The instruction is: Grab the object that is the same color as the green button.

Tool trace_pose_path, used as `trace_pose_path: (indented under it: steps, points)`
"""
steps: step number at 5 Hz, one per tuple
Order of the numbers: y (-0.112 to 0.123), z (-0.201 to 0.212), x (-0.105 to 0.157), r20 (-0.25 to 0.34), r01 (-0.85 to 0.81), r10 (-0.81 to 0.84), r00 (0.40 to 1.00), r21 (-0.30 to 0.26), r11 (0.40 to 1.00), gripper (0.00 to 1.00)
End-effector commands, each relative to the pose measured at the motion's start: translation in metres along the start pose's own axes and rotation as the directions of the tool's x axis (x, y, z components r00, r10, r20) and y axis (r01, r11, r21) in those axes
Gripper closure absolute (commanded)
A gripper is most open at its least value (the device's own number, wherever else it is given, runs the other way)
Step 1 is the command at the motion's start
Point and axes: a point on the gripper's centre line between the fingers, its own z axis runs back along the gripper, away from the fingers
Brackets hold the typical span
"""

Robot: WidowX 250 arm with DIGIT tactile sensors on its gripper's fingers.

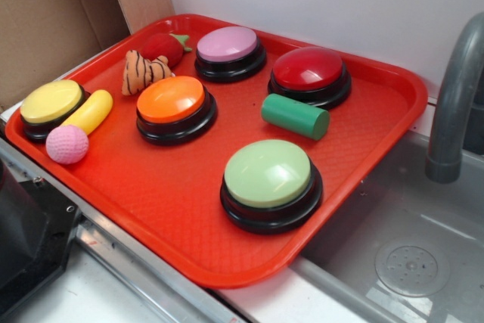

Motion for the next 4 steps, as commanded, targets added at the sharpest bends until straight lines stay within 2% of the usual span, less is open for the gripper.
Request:
trace_pose_path:
  steps: [1, 2, 3, 4]
  points:
    - [0.000, 0.000, 0.000, 0.000, 0.000, 0.000, 1.000, 0.000, 1.000, 0.00]
    - [-0.020, -0.012, 0.015, 0.014, -0.074, 0.073, 0.997, 0.030, 0.997, 0.00]
    - [-0.035, -0.026, 0.033, 0.063, -0.232, 0.230, 0.971, 0.027, 0.972, 0.00]
    - [-0.053, -0.046, 0.054, 0.087, -0.370, 0.367, 0.926, 0.024, 0.929, 0.00]
